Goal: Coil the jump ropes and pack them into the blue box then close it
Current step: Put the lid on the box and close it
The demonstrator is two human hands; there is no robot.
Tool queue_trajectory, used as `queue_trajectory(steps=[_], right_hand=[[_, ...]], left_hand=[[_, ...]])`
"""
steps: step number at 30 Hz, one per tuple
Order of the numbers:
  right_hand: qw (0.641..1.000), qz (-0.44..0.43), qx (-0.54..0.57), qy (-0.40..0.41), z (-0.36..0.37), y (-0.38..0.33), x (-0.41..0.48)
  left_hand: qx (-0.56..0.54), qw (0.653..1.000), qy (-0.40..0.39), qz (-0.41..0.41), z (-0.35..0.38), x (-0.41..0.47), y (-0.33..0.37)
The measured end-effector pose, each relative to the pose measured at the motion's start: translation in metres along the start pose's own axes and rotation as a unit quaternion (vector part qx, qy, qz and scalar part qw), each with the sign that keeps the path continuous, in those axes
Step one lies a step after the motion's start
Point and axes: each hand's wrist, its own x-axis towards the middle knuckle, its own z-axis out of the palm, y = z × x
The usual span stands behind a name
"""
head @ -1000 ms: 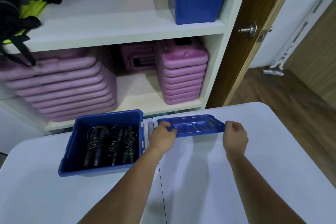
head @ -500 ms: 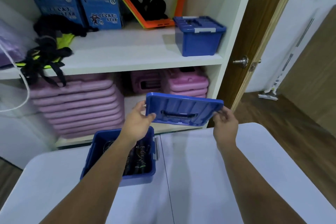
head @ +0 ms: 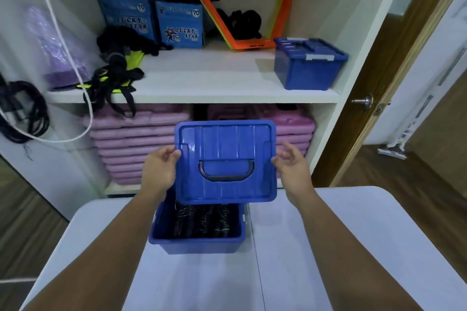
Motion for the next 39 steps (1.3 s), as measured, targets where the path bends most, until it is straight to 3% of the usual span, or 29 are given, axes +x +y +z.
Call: queue_trajectory(steps=[8, 12, 18, 21, 32, 39], right_hand=[[0.986, 0.129, -0.055, -0.096, 0.037, 0.033, -0.009], [0.970, 0.174, -0.162, -0.055, 0.047, 0.062, -0.010], [0.937, 0.156, -0.311, -0.022, 0.058, 0.084, -0.020], [0.926, 0.147, -0.347, -0.027, 0.062, 0.088, -0.020], [0.909, 0.144, -0.388, -0.044, 0.072, 0.087, -0.021], [0.929, 0.210, -0.302, -0.029, 0.060, 0.098, -0.019]], left_hand=[[-0.041, 0.989, -0.032, -0.142, -0.035, 0.014, -0.033], [0.043, 0.987, -0.058, -0.141, -0.044, 0.014, -0.067], [0.246, 0.961, -0.076, -0.100, -0.042, 0.019, -0.103], [0.278, 0.953, -0.080, -0.085, -0.040, 0.020, -0.113], [0.272, 0.956, -0.048, -0.098, -0.045, 0.020, -0.118], [0.210, 0.966, -0.055, -0.139, -0.051, 0.013, -0.125]])
